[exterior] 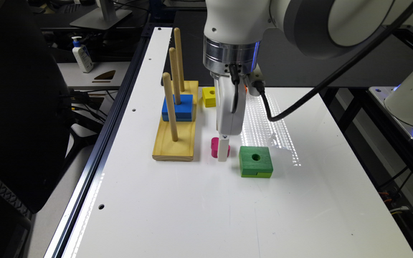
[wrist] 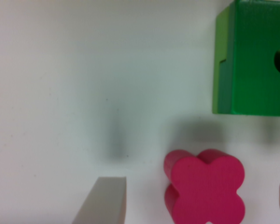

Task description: Pick up pink flower.

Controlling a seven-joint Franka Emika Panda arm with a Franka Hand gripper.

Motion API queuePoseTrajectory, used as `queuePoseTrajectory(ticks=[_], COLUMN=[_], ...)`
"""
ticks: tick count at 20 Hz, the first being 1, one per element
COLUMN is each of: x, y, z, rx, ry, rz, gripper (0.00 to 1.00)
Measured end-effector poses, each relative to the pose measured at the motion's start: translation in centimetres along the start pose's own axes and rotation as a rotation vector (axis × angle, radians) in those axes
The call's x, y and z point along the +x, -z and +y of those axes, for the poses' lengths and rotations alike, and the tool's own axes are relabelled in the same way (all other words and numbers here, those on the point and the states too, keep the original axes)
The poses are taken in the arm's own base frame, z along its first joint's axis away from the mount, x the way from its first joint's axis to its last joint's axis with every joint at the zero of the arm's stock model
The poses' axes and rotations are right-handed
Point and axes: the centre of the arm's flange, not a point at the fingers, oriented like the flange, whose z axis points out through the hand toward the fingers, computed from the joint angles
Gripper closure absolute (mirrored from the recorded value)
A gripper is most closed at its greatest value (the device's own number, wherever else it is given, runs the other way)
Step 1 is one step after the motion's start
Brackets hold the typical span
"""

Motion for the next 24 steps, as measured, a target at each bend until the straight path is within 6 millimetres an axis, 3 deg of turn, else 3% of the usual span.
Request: queuePoseTrajectory(ticks=[3,7,12,13,24], x=[0.0,-0.1,0.1,0.1,0.1], y=[-0.3,-2.1,-2.1,-2.1,-2.0], z=[0.1,0.3,0.2,0.2,0.2], rx=[-0.004,-0.004,0.001,0.001,0.0], ry=[0.0,-0.003,-0.002,-0.003,-0.004], rz=[-0.003,-0.007,-0.004,-0.004,-0.004], gripper=[0.0,0.0,0.0,1.0,1.0])
